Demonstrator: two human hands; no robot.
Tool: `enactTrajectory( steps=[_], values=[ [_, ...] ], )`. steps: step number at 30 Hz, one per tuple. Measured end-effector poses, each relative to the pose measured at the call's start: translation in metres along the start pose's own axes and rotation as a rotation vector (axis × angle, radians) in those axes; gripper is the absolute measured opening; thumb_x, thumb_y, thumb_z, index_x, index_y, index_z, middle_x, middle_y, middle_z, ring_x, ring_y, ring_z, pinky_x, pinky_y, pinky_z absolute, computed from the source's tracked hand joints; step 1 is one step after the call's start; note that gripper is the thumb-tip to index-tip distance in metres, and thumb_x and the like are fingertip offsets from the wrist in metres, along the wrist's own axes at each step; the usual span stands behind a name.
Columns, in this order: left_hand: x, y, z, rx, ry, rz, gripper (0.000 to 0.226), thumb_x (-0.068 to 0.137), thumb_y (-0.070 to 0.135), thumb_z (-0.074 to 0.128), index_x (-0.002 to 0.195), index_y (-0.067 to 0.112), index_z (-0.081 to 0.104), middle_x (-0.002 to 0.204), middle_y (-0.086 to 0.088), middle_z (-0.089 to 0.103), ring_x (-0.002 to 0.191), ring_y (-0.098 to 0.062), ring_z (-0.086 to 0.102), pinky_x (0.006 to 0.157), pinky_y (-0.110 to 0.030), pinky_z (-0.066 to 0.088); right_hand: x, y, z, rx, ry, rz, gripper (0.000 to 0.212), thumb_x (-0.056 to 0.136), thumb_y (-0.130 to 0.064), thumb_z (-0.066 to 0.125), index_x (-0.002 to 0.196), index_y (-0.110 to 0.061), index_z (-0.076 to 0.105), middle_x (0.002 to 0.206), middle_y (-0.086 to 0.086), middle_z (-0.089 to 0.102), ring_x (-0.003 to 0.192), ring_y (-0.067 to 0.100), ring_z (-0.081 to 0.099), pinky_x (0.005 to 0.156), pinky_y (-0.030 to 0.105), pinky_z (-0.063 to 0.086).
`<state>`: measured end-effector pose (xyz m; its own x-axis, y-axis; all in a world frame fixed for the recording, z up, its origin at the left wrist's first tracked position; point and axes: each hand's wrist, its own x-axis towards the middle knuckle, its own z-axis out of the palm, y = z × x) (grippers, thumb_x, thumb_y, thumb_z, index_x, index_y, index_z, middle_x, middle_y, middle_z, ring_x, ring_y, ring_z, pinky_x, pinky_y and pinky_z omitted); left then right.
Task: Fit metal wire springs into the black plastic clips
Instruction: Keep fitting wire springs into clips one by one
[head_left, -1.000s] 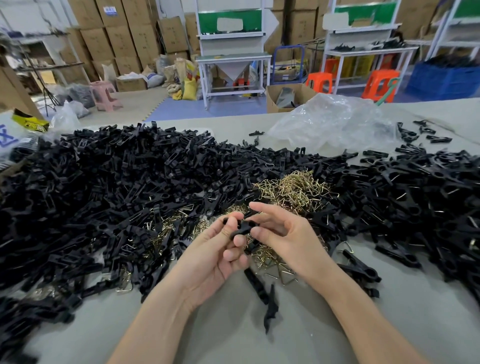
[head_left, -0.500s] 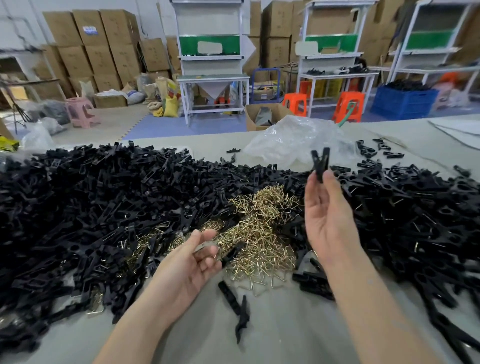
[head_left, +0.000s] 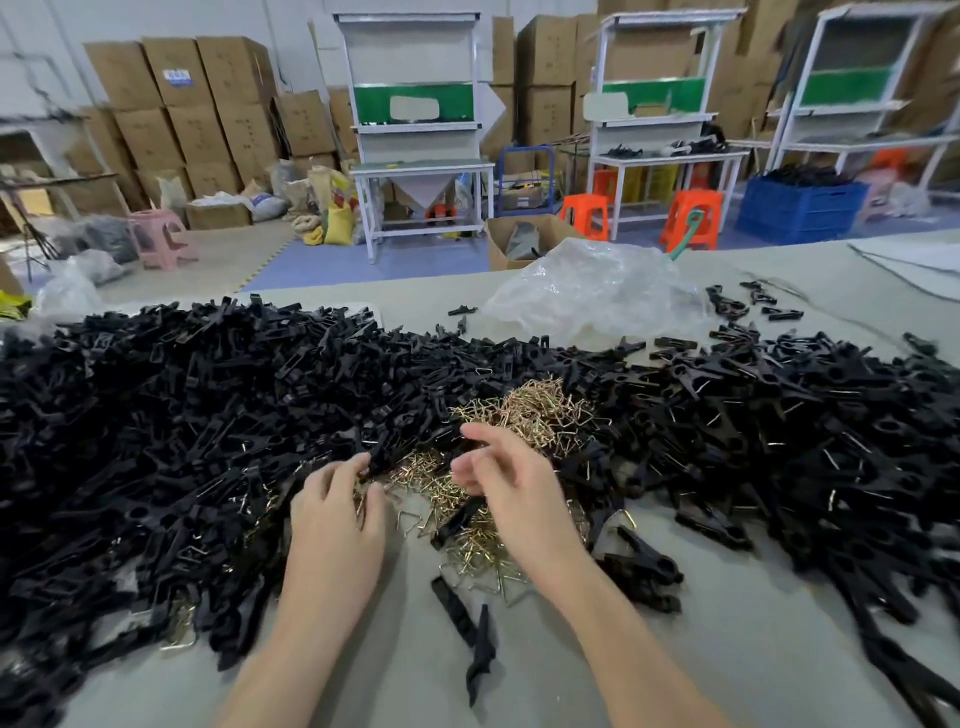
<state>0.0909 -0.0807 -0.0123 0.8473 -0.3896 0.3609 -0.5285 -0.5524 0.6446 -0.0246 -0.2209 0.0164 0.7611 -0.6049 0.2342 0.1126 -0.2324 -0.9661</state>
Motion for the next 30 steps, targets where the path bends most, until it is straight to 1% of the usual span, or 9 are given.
enactTrajectory(
  steps=[3,7,12,16,19,22,25,28,30],
  values=[
    [0.009,0.001,0.007,0.135,0.017,-0.011,0.049,0.100,0.026,0.055,0.146,0.012,0.046,0.151,-0.024,0.036,0.140,-0.038,0.028,0.115,-0.048,0.026,-0.005,0.006,0.005,-0.217,-0.086,-0.056,0.037,0.107,-0.022,0.046,0.112,-0.056,0.058,0.098,-0.022,0.070,0.086,0.012,0.069,0.080,0.033,0.056],
    [0.033,-0.006,0.013,0.364,0.079,0.068,0.058,0.099,0.035,0.055,0.150,0.009,0.041,0.157,-0.030,0.025,0.148,-0.043,0.020,0.121,-0.049,0.020,-0.007,0.007,0.003,-0.206,-0.069,-0.062,0.039,0.107,-0.020,0.046,0.108,-0.056,0.060,0.095,-0.021,0.071,0.085,0.010,0.069,0.080,0.035,0.056],
    [0.072,-0.012,0.016,0.539,-0.031,0.126,0.054,0.100,0.047,0.048,0.148,0.023,0.045,0.161,-0.014,0.028,0.150,-0.034,0.019,0.115,-0.056,0.025,-0.005,0.010,0.001,-0.121,-0.027,-0.027,0.036,0.106,-0.015,0.046,0.110,-0.045,0.065,0.093,-0.014,0.073,0.083,0.010,0.069,0.084,0.045,0.057],
    [0.091,-0.014,0.008,0.659,-0.055,0.227,0.041,0.098,0.044,0.056,0.131,0.020,0.062,0.135,-0.012,0.055,0.126,-0.036,0.047,0.094,-0.054,0.043,-0.002,0.012,0.001,-0.095,-0.029,-0.028,0.035,0.105,-0.015,0.046,0.109,-0.044,0.066,0.093,-0.014,0.072,0.083,0.008,0.071,0.085,0.045,0.058],
    [0.080,-0.015,0.000,0.689,-0.039,0.315,0.029,0.096,0.033,0.062,0.116,0.012,0.067,0.108,-0.013,0.063,0.103,-0.039,0.057,0.076,-0.050,0.049,0.000,0.016,0.002,-0.095,-0.034,-0.023,0.036,0.105,-0.015,0.046,0.109,-0.044,0.066,0.093,-0.014,0.072,0.083,0.008,0.070,0.084,0.046,0.058],
    [0.068,-0.016,-0.010,0.547,-0.034,0.341,0.026,0.096,0.031,0.062,0.112,0.012,0.067,0.102,-0.009,0.067,0.100,-0.037,0.058,0.074,-0.048,0.050,0.000,0.016,0.003,-0.097,-0.035,-0.024,0.037,0.105,-0.016,0.046,0.109,-0.048,0.065,0.094,-0.015,0.072,0.083,0.008,0.070,0.083,0.049,0.058],
    [0.066,-0.012,-0.023,0.286,-0.056,0.220,0.034,0.099,0.044,0.055,0.118,0.017,0.064,0.105,0.000,0.068,0.105,-0.029,0.056,0.086,-0.047,0.048,0.001,0.017,0.002,-0.099,-0.038,-0.027,0.038,0.105,-0.017,0.046,0.109,-0.049,0.064,0.095,-0.015,0.072,0.084,0.008,0.071,0.083,0.049,0.058],
    [0.064,-0.011,-0.034,0.086,-0.091,0.154,0.044,0.100,0.057,0.042,0.126,0.026,0.057,0.091,0.009,0.063,0.088,-0.019,0.058,0.084,-0.045,0.049,0.001,0.017,0.002,-0.102,-0.038,-0.021,0.037,0.105,-0.016,0.046,0.109,-0.047,0.065,0.095,-0.014,0.072,0.084,0.008,0.071,0.084,0.051,0.058],
    [0.067,-0.012,-0.037,-0.044,-0.089,0.090,0.038,0.104,0.047,0.037,0.132,0.025,0.051,0.088,0.002,0.066,0.076,-0.011,0.059,0.076,-0.035,0.049,0.001,0.016,0.002,-0.091,-0.036,-0.013,0.036,0.105,-0.016,0.047,0.110,-0.046,0.066,0.095,-0.014,0.072,0.084,0.008,0.071,0.085,0.051,0.058]
  ],
)
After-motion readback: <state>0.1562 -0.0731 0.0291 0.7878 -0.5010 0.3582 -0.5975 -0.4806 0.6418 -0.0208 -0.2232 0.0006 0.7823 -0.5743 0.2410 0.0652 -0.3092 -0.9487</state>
